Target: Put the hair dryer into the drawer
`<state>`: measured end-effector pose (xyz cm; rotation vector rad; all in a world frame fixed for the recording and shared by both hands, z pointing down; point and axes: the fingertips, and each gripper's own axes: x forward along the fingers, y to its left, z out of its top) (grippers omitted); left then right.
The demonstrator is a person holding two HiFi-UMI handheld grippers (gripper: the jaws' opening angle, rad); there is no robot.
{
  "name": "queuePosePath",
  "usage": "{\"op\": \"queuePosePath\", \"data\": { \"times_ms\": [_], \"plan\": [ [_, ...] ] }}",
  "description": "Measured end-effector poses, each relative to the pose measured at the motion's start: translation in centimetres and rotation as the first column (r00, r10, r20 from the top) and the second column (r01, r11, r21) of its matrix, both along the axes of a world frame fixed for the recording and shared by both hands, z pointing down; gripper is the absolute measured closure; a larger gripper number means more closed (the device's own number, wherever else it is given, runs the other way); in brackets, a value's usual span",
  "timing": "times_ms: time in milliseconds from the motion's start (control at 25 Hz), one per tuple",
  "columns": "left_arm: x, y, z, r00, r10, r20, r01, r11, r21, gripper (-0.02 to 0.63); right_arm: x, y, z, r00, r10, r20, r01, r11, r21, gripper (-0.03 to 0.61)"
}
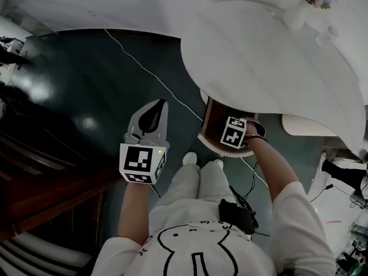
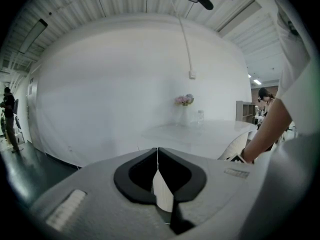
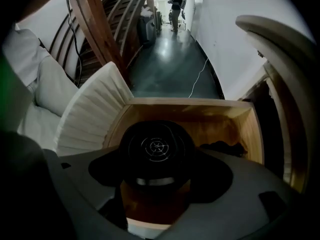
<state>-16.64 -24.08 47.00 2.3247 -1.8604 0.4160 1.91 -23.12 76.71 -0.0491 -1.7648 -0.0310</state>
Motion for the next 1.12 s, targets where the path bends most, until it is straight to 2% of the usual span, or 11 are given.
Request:
{"op": "queuePosePath", "data": {
  "times_ms": [200, 360, 720, 920, 1040, 1120],
  "plan": [
    [-0.7, -0.6, 1.0, 1.000, 0.003, 0.017, -0.003, 1.000, -0.010, 0.597, -0.4, -0.1, 2.2, 1.000, 0.007, -0.025, -0.007, 1.000, -0.006, 0.227],
    [-1.2, -1.2, 1.8, 1.000, 0.007, 0.027, -0.006, 1.000, -0.018, 0.597, -0.7, -0.4, 3.6, 0.998, -0.006, -0.056, 0.008, 1.000, 0.026, 0.228],
    [-1.5, -2.1, 3.0, 0.999, 0.031, 0.029, -0.031, 0.999, -0.028, 0.597, -2.4, 0.0, 4.6, 1.000, -0.020, -0.005, 0.020, 1.000, 0.012, 0.227],
    [-1.9, -2.0, 3.5, 0.999, 0.030, 0.039, -0.029, 0.999, -0.032, 0.597, -2.0, 0.4, 5.8, 0.993, -0.112, -0.029, 0.113, 0.993, 0.025, 0.225],
    [-2.3, -1.7, 3.8, 0.998, 0.029, 0.048, -0.028, 0.999, -0.035, 0.597, -1.1, 0.8, 7.0, 0.979, -0.188, -0.085, 0.193, 0.980, 0.055, 0.225],
    [-2.5, -1.6, 3.8, 0.998, 0.030, 0.053, -0.028, 0.999, -0.036, 0.597, -0.5, 1.0, 7.6, 0.972, -0.205, -0.117, 0.212, 0.976, 0.055, 0.225]
  ]
}}
